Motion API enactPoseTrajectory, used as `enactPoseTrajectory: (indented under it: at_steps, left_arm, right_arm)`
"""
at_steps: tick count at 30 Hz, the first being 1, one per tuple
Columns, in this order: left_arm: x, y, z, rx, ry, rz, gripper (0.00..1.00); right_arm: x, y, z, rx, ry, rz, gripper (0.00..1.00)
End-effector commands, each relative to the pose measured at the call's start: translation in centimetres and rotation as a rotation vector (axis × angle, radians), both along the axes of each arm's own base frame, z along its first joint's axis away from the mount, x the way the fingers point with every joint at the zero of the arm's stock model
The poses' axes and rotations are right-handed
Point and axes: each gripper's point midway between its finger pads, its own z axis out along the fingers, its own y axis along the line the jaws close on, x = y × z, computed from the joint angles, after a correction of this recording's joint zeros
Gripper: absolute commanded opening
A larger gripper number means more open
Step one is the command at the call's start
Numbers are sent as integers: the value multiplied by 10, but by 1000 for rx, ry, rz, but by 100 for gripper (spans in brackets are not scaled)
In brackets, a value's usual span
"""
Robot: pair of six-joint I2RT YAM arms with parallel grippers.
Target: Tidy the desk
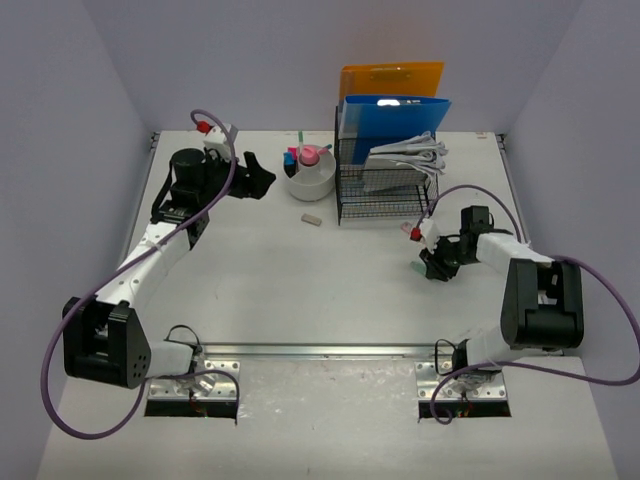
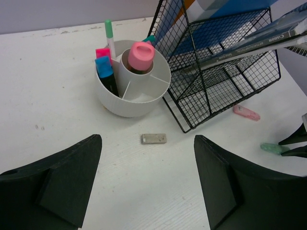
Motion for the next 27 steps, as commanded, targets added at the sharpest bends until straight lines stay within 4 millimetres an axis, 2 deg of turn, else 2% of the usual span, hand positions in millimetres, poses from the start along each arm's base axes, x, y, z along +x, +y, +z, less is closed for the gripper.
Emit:
enactPoseTrajectory:
  at_steps: [1,3,6,9,12,14,15,18,20,24,27]
  left_arm:
    - [-11,-6,19,-31,-49,-34,76]
    - [-13,-9,19,-40,-48,-47,76]
    - [-24,-14,23,-69,-49,-79,76]
    - [-38,-24,30,-113,-45,-133,76]
    - [-59,-48,32,-183,-5,-221,76]
    - [-76,-76,31,-209,29,-288,76]
    - [-78,-79,30,-217,44,-286,76]
    - [-97,-114,27,-272,120,-338,76]
    - [-96,-127,23,-320,194,-324,75]
    - [-88,-149,22,-365,311,-296,74]
    - [-82,-166,10,-389,410,-287,73]
  right_arm:
    - [-16,6,13,18,-25,47,20]
    - [-22,7,13,24,-10,49,15]
    - [-28,18,35,83,-45,51,5]
    - [-18,34,73,182,-109,29,0]
    - [-11,62,116,345,-141,21,0]
    - [-6,79,140,417,-148,-13,0]
    - [-4,85,146,423,-173,3,0]
    - [-2,117,165,463,-225,-5,0]
    - [3,134,179,483,-280,-10,0]
    - [12,151,190,472,-305,-94,0]
    - [15,161,202,470,-355,-80,0]
